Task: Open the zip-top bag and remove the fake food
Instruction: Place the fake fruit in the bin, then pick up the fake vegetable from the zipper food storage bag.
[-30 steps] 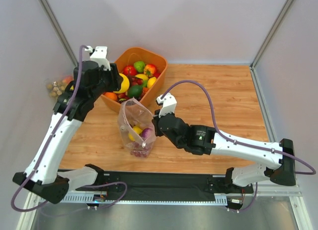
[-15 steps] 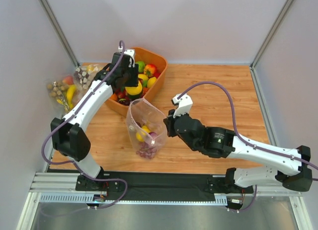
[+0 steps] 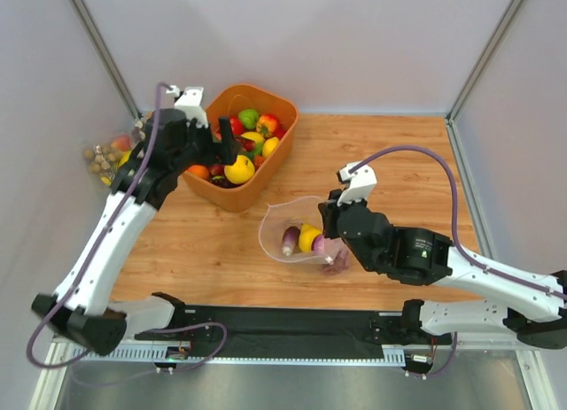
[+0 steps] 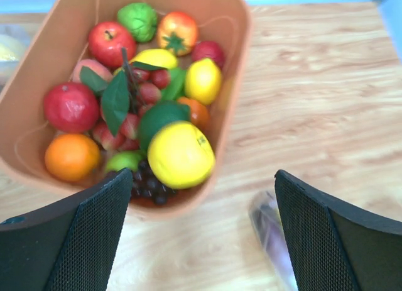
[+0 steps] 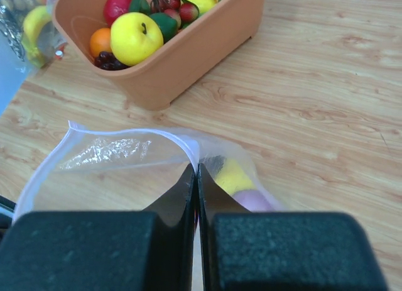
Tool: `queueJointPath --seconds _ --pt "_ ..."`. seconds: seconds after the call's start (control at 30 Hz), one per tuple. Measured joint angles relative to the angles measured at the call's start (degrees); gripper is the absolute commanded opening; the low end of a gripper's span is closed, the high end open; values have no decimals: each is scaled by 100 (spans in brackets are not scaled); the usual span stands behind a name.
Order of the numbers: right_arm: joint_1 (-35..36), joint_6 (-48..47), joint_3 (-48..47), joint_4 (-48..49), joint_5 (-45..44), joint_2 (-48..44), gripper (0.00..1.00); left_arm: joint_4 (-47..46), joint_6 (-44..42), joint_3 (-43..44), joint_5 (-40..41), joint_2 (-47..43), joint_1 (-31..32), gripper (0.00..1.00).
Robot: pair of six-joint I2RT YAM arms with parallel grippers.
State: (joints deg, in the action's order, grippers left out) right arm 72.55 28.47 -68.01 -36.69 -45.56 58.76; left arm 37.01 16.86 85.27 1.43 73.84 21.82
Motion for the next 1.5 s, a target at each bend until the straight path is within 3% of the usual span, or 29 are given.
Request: queueJointPath --seconds 0.2,0.3,0.6,0.93,1.07,1.23,1.33,1.5 --pt "146 334 129 26 -46 389 0 -48 219 -1226 -297 -2006 588 99" --pt "411 555 197 192 83 1058 0 11 391 -1801 -496 -2778 944 99" --pt "643 789 192 872 881 2387 0 282 1019 -3003 -1436 -4725 1147 94" --pt "807 1073 101 1381 1353 2597 0 302 1480 -4240 -2065 -5541 1147 74" --pt "828 1207 258 1342 1307 2369 0 258 1615 -4815 -2124 -5589 1154 64" --pt "826 1394 533 1276 1187 1862 0 122 1751 -5193 -2116 -5530 1248 59" --pt "828 1469 636 1263 1143 1665 0 -79 1812 -5287 -2011 -5342 1543 59" --pt "839 1543 654 1248 1110 1639 0 -479 1895 -5305 -1207 -4575 2743 62"
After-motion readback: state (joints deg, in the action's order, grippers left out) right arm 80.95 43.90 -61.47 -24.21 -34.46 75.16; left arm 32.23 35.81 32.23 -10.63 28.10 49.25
